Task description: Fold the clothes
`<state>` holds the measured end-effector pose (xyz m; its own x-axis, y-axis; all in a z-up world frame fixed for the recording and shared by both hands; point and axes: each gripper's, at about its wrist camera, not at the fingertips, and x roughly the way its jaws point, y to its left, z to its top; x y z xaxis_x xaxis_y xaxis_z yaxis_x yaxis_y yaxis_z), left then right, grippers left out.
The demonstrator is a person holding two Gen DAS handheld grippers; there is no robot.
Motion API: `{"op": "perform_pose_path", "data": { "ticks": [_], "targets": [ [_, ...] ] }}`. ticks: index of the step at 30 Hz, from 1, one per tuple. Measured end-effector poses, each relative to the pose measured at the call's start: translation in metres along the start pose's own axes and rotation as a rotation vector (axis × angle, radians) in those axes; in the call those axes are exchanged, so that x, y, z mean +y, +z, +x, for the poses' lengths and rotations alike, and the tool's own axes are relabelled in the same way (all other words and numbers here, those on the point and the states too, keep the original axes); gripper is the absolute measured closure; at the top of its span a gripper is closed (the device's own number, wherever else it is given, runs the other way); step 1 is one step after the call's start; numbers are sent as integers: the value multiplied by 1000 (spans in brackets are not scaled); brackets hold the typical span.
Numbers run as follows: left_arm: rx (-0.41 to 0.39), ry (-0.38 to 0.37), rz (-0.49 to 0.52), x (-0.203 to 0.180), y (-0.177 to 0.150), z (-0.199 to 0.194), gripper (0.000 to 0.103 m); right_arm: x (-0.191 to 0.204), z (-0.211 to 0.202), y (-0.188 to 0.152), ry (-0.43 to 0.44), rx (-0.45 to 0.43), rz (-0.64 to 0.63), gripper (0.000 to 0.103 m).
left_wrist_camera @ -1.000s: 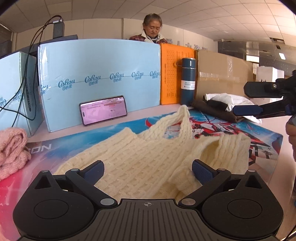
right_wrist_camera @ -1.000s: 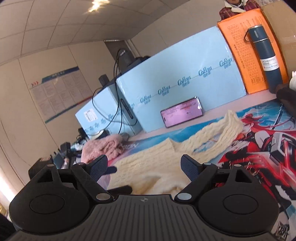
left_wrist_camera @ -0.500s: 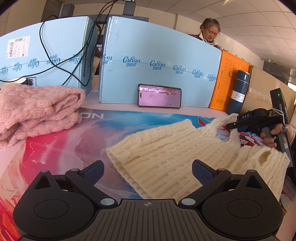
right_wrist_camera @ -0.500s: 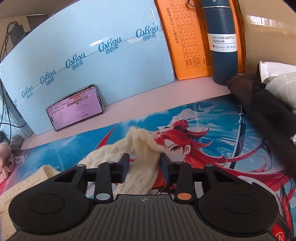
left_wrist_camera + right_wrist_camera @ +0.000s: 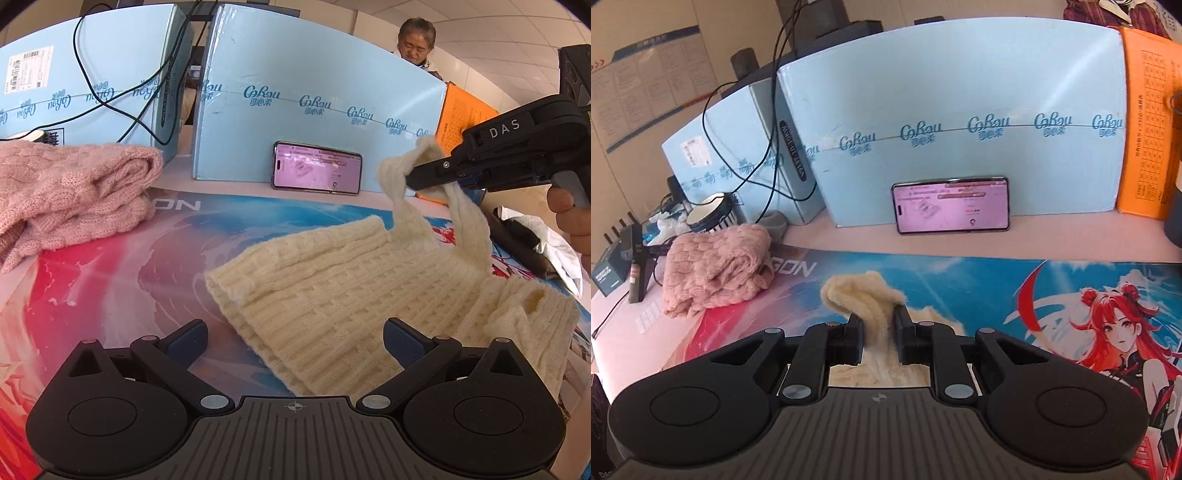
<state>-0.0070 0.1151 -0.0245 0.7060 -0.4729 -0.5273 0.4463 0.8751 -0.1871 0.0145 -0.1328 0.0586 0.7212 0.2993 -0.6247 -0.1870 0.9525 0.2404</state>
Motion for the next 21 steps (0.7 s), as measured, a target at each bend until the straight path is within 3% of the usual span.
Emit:
{"op": "perform_pose_path", "data": {
  "ticks": [6,8,9,11,13,18,21],
  "targets": [
    [-1,-5,-5,2,1,0,0,36,47,-22,-49,196,-27,82],
    [-2,-10,-10,3,1,0,0,37,51,-26,-49,229,-15,62],
    [-2,-12,-12,3,1,0,0,37,50,-27,-31,233,0,45],
    [-2,-13,-13,3,1,-1,0,39,45,-28,10,233,17,35],
    [-2,-13,-13,3,1,-1,0,43,39,-29,54,230,29,17],
    [0,-12,-15,3,1,-1,0,39,8,-30,160,202,92,15],
    [0,-7,-16,2,1,-1,0,27,-32,-31,166,69,70,15]
  ]
}}
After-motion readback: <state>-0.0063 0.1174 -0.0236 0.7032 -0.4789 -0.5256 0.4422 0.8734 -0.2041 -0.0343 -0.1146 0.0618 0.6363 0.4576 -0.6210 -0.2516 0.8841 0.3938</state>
